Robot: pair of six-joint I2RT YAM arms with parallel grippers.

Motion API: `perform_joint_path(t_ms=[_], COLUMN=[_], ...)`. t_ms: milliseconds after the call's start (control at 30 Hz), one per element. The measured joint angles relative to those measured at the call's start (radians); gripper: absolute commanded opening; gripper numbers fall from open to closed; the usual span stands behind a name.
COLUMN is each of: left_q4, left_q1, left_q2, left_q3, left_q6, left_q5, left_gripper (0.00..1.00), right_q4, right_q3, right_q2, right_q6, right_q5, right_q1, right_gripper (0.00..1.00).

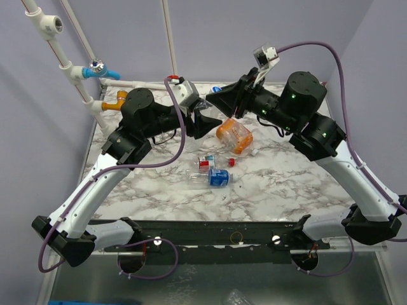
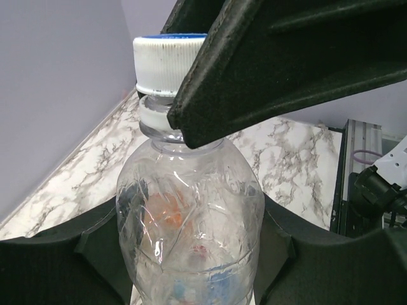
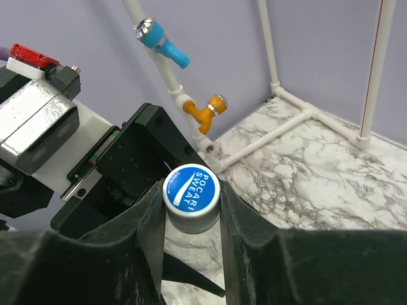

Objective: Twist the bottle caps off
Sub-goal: Unscrew the bottle cap from the plastic bottle.

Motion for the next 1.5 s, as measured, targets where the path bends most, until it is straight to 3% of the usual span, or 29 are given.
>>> perform_joint_path(t_ms=[267,667,700,733,800,833,900,1200,1500], left_q4=[0.004,0.037,0.037,0.037,0.036,0.037,0.023,-0.014,-0.022], left_q1=[0.0,0.011,0.012,0.013,0.014,0.016,0.016,0.011,0.011], left_q2=[-0.002,-0.045,-0.045,-0.045,-0.045,-0.045,-0.045,-0.037,-0.037], left_q3=[-0.018,-0.02,-0.02,-0.02,-0.02,-0.02,-0.02,-0.025,-0.025], left_q6=[-0.003,-0.096,-0.102,-0.106,-0.118,-0.126,-0.131,-0.117,-0.072], left_q5=[0.033,0.315,0.333,0.345,0.377,0.39,0.407,0.379,0.239], left_gripper=[0.0,0.0,0.0,0.0,0.0,0.0,0.0,0.0,0.0], right_q4=[0.031,0.069,0.071,0.073,0.073,0.073,0.082,0.069,-0.019], right_q3=[-0.043,-0.051,-0.053,-0.056,-0.06,-0.06,-0.055,0.027,0.116], right_q2=[-0.021,-0.065,-0.066,-0.068,-0.071,-0.071,-0.067,-0.029,0.04], right_q6=[-0.045,-0.172,-0.174,-0.174,-0.174,-0.173,-0.163,-0.122,-0.067], right_q5=[-0.022,-0.354,-0.372,-0.388,-0.409,-0.411,-0.401,-0.264,-0.169], right_q1=[-0.002,-0.013,-0.014,-0.017,-0.019,-0.019,-0.018,-0.017,-0.016], right_gripper=[0.23,0.17,0.21,0.31,0.73,0.85,0.99,0.99,0.78])
